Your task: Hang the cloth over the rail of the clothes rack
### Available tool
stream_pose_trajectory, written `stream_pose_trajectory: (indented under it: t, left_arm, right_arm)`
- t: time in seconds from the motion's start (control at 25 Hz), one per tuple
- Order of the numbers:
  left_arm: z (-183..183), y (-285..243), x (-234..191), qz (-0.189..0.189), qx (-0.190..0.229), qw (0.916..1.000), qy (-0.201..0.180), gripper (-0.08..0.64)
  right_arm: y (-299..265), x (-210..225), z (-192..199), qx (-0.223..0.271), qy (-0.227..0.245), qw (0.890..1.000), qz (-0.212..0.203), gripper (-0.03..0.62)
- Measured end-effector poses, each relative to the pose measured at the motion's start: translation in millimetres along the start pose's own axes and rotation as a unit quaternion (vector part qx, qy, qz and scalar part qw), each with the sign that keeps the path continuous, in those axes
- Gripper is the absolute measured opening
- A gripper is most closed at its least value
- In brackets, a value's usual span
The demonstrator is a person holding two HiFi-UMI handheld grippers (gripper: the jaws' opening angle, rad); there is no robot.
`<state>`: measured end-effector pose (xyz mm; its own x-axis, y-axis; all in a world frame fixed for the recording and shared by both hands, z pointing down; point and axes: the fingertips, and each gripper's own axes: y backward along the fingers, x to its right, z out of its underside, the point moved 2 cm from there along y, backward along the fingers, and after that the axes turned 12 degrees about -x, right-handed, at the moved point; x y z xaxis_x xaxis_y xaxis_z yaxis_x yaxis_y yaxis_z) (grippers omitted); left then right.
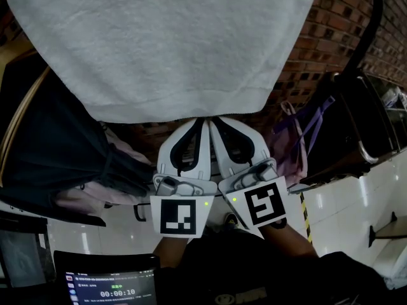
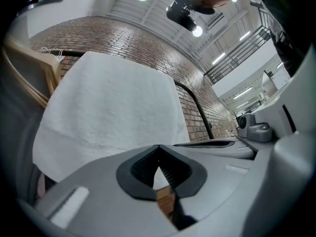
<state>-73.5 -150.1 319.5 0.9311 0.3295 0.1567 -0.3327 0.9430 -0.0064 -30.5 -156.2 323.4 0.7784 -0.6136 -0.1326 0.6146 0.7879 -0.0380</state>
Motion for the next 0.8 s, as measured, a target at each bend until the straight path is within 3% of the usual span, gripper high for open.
stream_pose_trajectory:
  t: [0.8]
  left_arm:
    - [4.7, -5.6, -2.8, -0.008, -0.008, 0.9999, 0.009, 0.007]
  right_arm:
    - [-5.5, 2.2, 3.8, -0.002, -0.007, 1.0, -0.008, 0.004]
